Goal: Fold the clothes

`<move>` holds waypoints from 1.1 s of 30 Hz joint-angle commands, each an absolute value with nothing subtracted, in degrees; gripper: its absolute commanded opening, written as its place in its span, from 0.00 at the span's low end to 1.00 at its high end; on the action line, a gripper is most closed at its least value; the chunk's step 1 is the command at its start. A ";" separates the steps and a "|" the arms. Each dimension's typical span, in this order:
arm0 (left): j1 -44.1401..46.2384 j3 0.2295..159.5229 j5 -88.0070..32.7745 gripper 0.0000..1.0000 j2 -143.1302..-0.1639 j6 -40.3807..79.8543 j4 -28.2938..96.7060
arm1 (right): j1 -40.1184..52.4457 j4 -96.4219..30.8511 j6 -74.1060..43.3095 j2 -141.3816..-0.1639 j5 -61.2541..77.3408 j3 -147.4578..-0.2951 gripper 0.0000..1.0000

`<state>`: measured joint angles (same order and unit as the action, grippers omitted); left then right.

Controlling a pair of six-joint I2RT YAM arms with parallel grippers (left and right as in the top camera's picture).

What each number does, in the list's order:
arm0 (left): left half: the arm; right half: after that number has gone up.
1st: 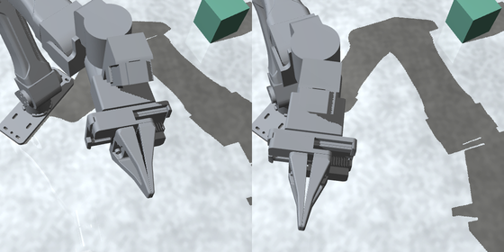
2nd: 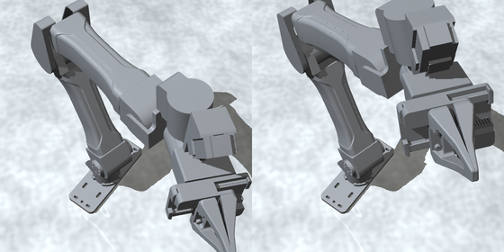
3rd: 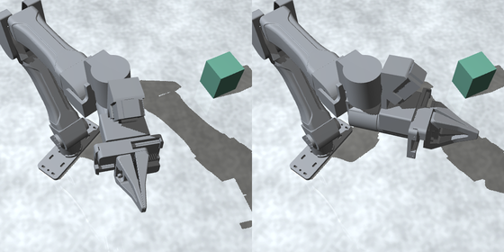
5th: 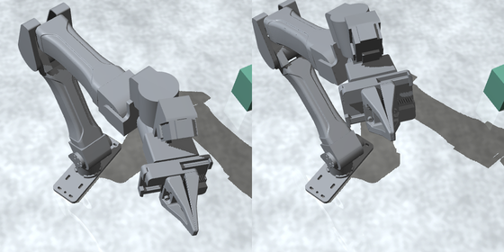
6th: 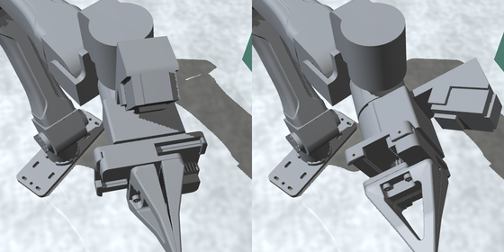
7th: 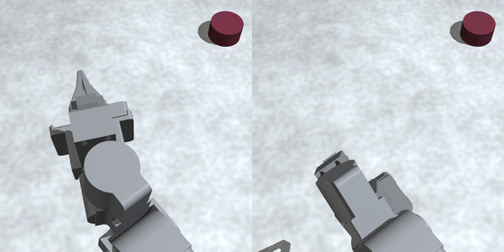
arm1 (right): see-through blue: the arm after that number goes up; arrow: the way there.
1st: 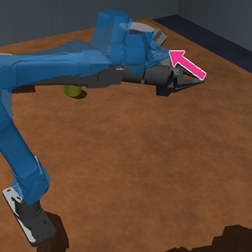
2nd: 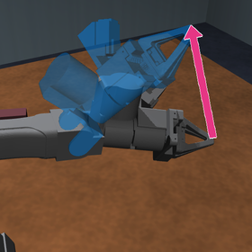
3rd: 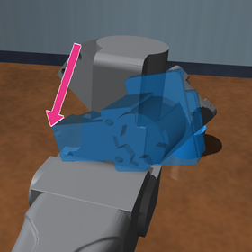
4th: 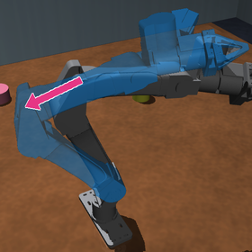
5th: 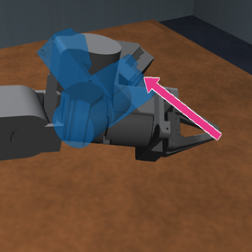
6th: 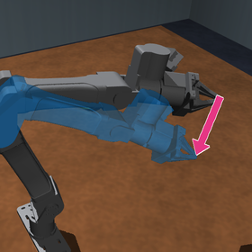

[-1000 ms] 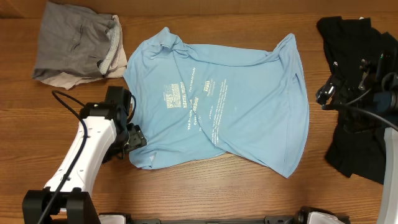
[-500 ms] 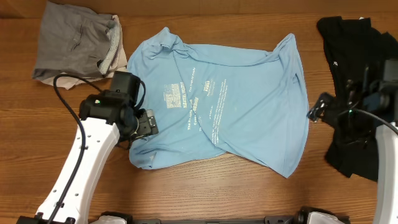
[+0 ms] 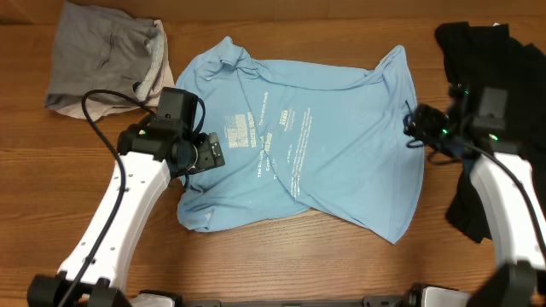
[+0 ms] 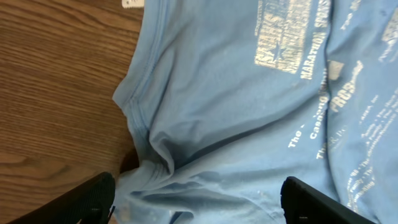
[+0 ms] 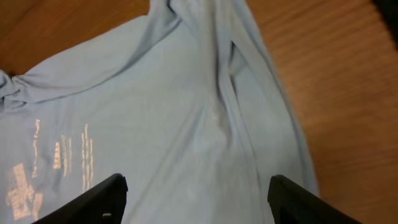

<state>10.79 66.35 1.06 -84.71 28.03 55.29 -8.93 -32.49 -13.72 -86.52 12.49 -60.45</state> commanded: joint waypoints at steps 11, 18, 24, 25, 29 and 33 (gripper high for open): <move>10.92 67.22 0.62 0.87 -87.64 26.72 51.40 | -7.66 -10.94 -9.50 -106.69 12.93 -59.96 0.70; 10.92 67.22 0.56 0.88 -87.64 26.74 51.11 | -7.68 -6.02 -10.46 -111.24 12.51 -59.96 0.61; 10.92 67.22 0.56 0.88 -87.64 26.74 51.05 | -7.68 -3.05 -10.46 -111.48 11.11 -59.96 0.61; 10.92 67.22 0.56 0.88 -87.64 26.74 51.05 | -7.68 -2.61 -10.48 -111.48 11.16 -59.96 0.59; 10.92 67.22 0.56 0.88 -87.64 26.74 51.05 | -7.66 -2.24 -10.70 -111.48 11.22 -59.96 0.49; 10.92 67.22 0.56 0.88 -87.64 26.74 50.96 | -7.66 -3.09 -10.68 -111.70 10.17 -59.96 0.45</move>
